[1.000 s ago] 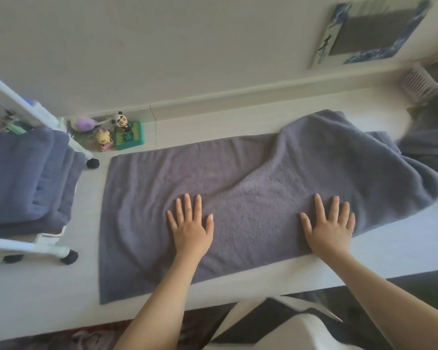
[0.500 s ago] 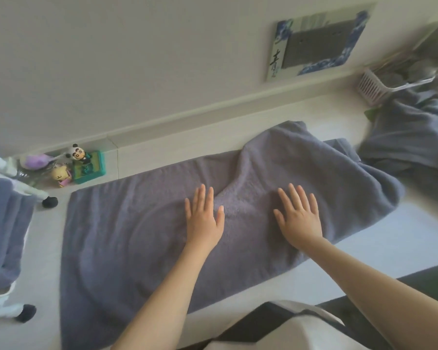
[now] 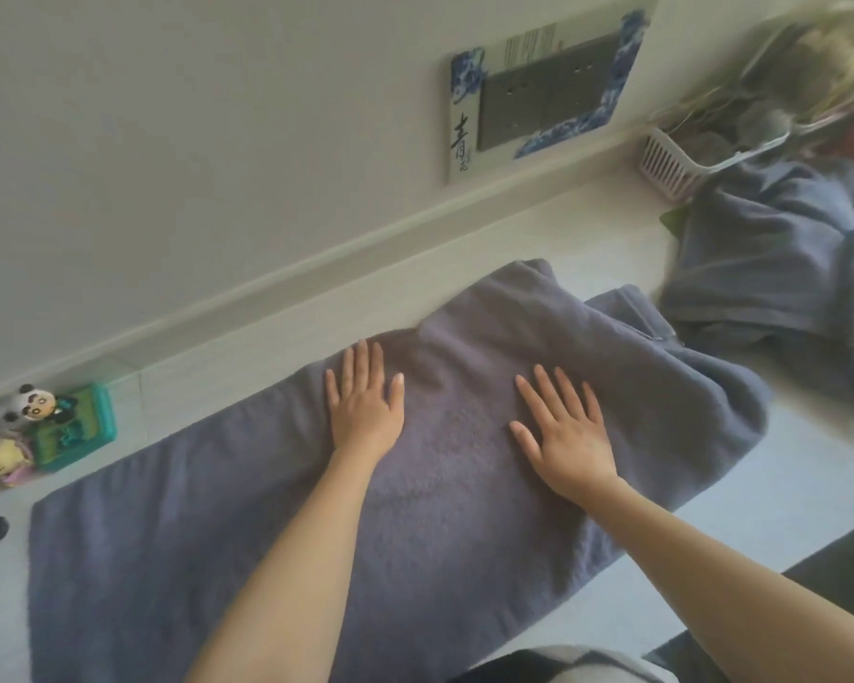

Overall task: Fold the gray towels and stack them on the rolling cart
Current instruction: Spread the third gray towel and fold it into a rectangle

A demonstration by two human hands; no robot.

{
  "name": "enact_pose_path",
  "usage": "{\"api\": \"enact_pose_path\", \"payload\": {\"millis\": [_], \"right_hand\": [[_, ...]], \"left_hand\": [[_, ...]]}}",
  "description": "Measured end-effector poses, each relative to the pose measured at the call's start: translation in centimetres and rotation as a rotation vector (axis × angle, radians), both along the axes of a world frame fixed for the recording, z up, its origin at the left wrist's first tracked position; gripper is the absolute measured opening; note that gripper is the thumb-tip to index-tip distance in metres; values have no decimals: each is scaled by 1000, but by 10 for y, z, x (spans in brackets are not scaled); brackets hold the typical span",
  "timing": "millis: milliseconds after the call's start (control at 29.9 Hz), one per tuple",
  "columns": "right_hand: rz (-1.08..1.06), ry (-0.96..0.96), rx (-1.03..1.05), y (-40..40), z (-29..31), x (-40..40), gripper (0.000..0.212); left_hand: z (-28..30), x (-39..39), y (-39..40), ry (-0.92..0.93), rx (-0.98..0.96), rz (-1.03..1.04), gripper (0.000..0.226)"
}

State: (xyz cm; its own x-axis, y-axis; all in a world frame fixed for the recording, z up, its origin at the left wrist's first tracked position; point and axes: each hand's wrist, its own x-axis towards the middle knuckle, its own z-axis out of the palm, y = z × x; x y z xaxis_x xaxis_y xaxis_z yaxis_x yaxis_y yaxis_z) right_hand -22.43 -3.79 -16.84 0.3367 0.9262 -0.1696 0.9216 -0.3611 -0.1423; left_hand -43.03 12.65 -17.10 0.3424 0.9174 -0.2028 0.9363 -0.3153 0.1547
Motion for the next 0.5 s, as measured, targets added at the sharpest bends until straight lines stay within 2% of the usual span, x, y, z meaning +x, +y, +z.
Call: {"api": "enact_pose_path", "payload": {"millis": [268, 401, 502], "right_hand": [[-67, -25, 47, -27, -2, -4, 63], [24, -33, 224, -14, 3, -8, 53], [-70, -50, 353, -2, 14, 10, 51]], "left_hand": [[2, 18, 0, -50, -4, 111, 63], [13, 54, -31, -202, 96, -104, 72], [9, 79, -55, -182, 67, -204, 72]]}}
